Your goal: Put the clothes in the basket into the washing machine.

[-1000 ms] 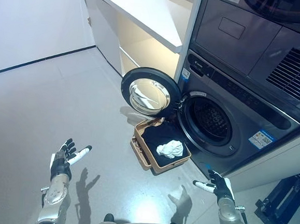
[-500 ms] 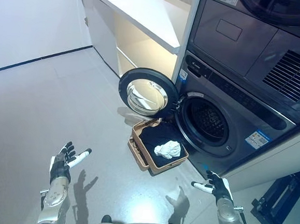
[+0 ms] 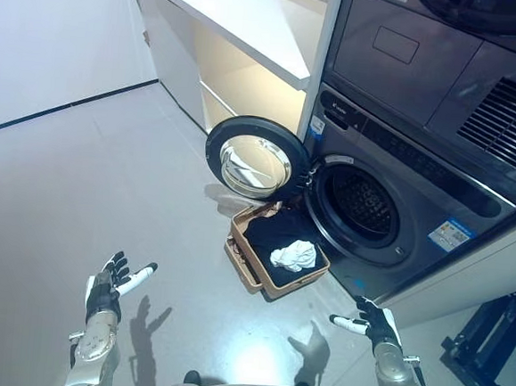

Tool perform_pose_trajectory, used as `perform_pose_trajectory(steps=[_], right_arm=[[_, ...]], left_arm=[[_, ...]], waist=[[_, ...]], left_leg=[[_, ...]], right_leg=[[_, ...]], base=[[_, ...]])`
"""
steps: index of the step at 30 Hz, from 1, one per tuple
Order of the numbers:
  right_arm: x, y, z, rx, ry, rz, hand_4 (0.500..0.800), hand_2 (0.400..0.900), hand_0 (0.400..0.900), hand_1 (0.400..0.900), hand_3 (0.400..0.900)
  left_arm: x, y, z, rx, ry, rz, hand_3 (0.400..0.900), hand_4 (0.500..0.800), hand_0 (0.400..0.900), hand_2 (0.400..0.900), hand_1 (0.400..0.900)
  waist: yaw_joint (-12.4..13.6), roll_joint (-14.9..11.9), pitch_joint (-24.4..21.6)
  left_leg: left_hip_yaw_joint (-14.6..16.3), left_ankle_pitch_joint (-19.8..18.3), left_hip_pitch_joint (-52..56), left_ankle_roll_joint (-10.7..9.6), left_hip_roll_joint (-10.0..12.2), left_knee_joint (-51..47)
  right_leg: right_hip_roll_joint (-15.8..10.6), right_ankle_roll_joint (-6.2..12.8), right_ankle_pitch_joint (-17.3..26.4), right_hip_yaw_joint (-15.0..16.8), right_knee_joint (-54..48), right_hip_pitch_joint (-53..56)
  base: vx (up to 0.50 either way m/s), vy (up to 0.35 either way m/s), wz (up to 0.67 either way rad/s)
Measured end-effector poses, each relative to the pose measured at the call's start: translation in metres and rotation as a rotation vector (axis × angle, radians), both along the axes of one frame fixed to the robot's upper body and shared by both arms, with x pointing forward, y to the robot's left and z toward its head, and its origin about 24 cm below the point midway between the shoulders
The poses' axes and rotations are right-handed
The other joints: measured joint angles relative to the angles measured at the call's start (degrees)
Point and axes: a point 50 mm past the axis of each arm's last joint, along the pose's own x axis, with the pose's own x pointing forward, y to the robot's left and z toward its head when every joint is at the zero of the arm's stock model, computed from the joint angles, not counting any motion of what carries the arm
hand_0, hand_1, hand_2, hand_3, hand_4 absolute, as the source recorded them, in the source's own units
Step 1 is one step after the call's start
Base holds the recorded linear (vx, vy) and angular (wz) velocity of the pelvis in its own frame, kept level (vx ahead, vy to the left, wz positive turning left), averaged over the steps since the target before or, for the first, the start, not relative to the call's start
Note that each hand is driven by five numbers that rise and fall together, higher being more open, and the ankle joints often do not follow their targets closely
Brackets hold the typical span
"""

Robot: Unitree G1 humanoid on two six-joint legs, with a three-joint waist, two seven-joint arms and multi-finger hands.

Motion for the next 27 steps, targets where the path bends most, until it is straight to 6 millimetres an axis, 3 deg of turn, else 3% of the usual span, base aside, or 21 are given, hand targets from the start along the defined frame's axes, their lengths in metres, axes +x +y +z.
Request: perform_pose_trajectory(steps=[2, 3, 4, 5, 6, 7, 8, 10, 12, 14, 19, 22, 23, 25, 27], right_arm=[[-0.001, -0.006, 0.001, -0.014, 0.008, -0.008, 0.8, 0.9, 0.9, 0.9, 0.9], [0.0, -0.009, 0.002, -0.025, 0.009, -0.008, 0.8, 0.9, 0.9, 0.9, 0.9], [-0.003, -0.009, 0.001, -0.025, 0.021, -0.009, 0.8, 0.9, 0.9, 0.9, 0.9], [-0.003, -0.008, 0.0, -0.023, 0.026, -0.004, 0.8, 0.9, 0.9, 0.9, 0.9], [-0.003, -0.005, -0.001, -0.014, 0.027, 0.005, 0.8, 0.9, 0.9, 0.9, 0.9], [-0.002, -0.003, -0.001, -0.006, 0.027, 0.009, 0.8, 0.9, 0.9, 0.9, 0.9], [-0.001, -0.001, -0.001, 0.002, 0.027, 0.014, 0.8, 0.9, 0.9, 0.9, 0.9], [-0.001, 0.003, -0.003, 0.019, 0.029, 0.02, 0.8, 0.9, 0.9, 0.9, 0.9], [0.0, 0.006, -0.004, 0.027, 0.031, 0.026, 0.8, 0.9, 0.9, 0.9, 0.9], [0.002, 0.006, -0.003, 0.027, 0.027, 0.027, 0.8, 0.9, 0.9, 0.9, 0.9], [0.01, 0.008, -0.001, 0.022, 0.02, 0.035, 0.8, 0.9, 0.9, 0.9, 0.9], [0.009, 0.01, -0.003, 0.02, 0.032, 0.041, 0.8, 0.9, 0.9, 0.9, 0.9], [0.008, 0.008, -0.003, 0.015, 0.037, 0.033, 0.8, 0.9, 0.9, 0.9, 0.9], [0.02, -0.006, 0.008, -0.028, -0.001, 0.025, 0.8, 0.9, 0.9, 0.9, 0.9], [0.032, -0.015, 0.018, -0.058, -0.038, 0.02, 0.8, 0.9, 0.9, 0.9, 0.9]], left_arm=[[0.001, -0.005, -0.002, -0.018, 0.002, -0.007, 0.9, 0.8, 0.9, 0.9, 0.9], [0.003, -0.008, -0.003, -0.022, 0.009, -0.017, 0.9, 0.8, 0.9, 0.9, 0.9], [0.004, -0.008, -0.004, -0.02, 0.015, -0.023, 0.9, 0.8, 0.9, 0.9, 0.9], [0.004, -0.007, -0.003, -0.017, 0.016, -0.024, 0.9, 0.8, 0.9, 0.9, 0.9], [0.004, -0.004, -0.002, -0.008, 0.019, -0.023, 0.9, 0.8, 0.9, 0.9, 0.9], [0.004, -0.001, -0.001, 0.001, 0.02, -0.021, 0.9, 0.8, 0.9, 0.9, 0.9], [0.003, 0.001, -0.001, 0.006, 0.021, -0.017, 0.9, 0.8, 0.9, 0.9, 0.9], [-0.001, 0.007, -0.002, 0.01, 0.035, 0.012, 0.9, 0.8, 0.9, 0.9, 0.9], [-0.001, 0.013, 0.0, 0.021, 0.03, 0.032, 0.9, 0.8, 0.9, 0.9, 0.9], [-0.003, 0.018, 0.0, 0.03, 0.04, 0.047, 0.9, 0.8, 0.9, 0.9, 0.9], [-0.008, 0.019, -0.009, 0.006, 0.081, 0.088, 0.9, 0.8, 0.9, 0.9, 0.9], [-0.014, 0.021, -0.013, -0.015, 0.099, 0.126, 0.9, 0.8, 0.9, 0.9, 0.9], [-0.012, 0.018, -0.014, -0.025, 0.099, 0.135, 0.9, 0.8, 0.9, 0.9, 0.9], [-0.005, 0.0, -0.016, -0.068, 0.078, 0.112, 0.9, 0.8, 0.9, 0.9, 0.9], [0.008, -0.005, -0.01, -0.077, 0.031, 0.093, 0.9, 0.8, 0.9, 0.9, 0.9]], waist=[[-0.9, 0.5, 0.4], [-1.4, 1.3, 0.9], [-1.8, 1.2, 1.3], [-2.0, 1.3, 1.8], [-2.2, 1.4, 2.4], [-2.2, 1.4, 3.1], [-2.1, 1.9, 3.9], [-1.7, 2.7, 4.9], [-1.9, 2.1, 5.8], [-2.6, 1.1, 6.4], [-3.9, -1.6, 6.6], [-4.6, -3.6, 4.6], [-4.7, -3.5, 4.2], [-5.3, 0.8, 4.3], [-5.3, 2.0, 4.8]], left_leg=[[-0.5, -2.6, -1.8, 3.3, -2.7, 4.3], [-0.9, -3.5, -1.8, 3.1, -3.7, 5.4], [-1.1, -3.9, -1.3, 4.4, -5.6, 6.1], [-1.4, -4.5, -1.1, 5.6, -5.9, 7.1], [-1.4, -5.1, -0.8, 6.6, -7.0, 8.1], [-0.9, -5.6, -0.6, 7.5, -7.6, 8.6], [-0.7, -5.9, -0.2, 8.3, -8.0, 8.9], [-0.6, -5.9, 0.3, 9.3, -7.8, 8.6], [-0.9, -5.8, 0.7, 9.7, -8.3, 8.2], [-1.8, -5.9, 1.4, 10.0, -9.0, 7.9], [-5.0, -7.2, 4.7, 8.3, -9.0, 5.6], [-9.4, -10.0, 4.6, 5.2, -8.1, 6.3], [-10.5, -11.2, 4.3, 3.8, -6.7, 7.2], [-10.6, -13.3, 2.0, 0.8, -1.3, 9.7], [-10.9, -12.6, 1.3, -0.5, 1.8, 10.5]], right_leg=[[-2.8, -0.93, -1.4, 1.7, 9.9, -4.3], [-4.1, -1.24, -1.5, 2.2, 15.3, -6.2], [-5.9, -2.68, -1.4, 3.9, 21.4, -8.8], [-7.0, -4.02, -0.7, 5.5, 25.6, -10.8], [-7.7, -5.77, 1.2, 6.0, 29.0, -12.5], [-8.5, -6.23, 3.2, 5.9, 31.1, -13.8], [-8.9, -5.66, 6.7, 6.2, 33.5, -16.0], [-9.2, -3.07, 4.5, 5.0, 32.5, -19.0], [-8.3, -1.91, 4.6, 4.5, 25.2, -19.8], [-7.5, 1.15, 6.5, 4.7, 13.2, -19.4], [-4.9, 1.69, 8.8, 4.7, 3.9, -19.7], [-3.4, 1.66, 8.8, 5.9, 1.8, -16.6], [-1.9, -0.83, 11.6, 6.4, 1.6, -15.6], [2.2, -3.25, 8.7, 4.0, 4.2, -15.6], [4.0, -4.33, 5.6, 2.6, 8.4, -16.1]], base=[[0.0, 0.345, 0.11], [0.02, 0.274, -0.02], [0.04, 0.262, -0.15], [0.08, 0.213, -0.18], [0.14, 0.176, -0.17], [0.19, 0.108, -0.09], [0.23, 0.049, -0.02], [0.25, -0.044, 0.15], [0.28, -0.104, 0.33], [0.25, -0.106, 0.37], [0.22, -0.169, 0.44], [0.28, -0.243, 0.68], [0.33, -0.363, 1.07], [0.33, -0.36, 0.85], [0.15, -0.23, 0.82]])
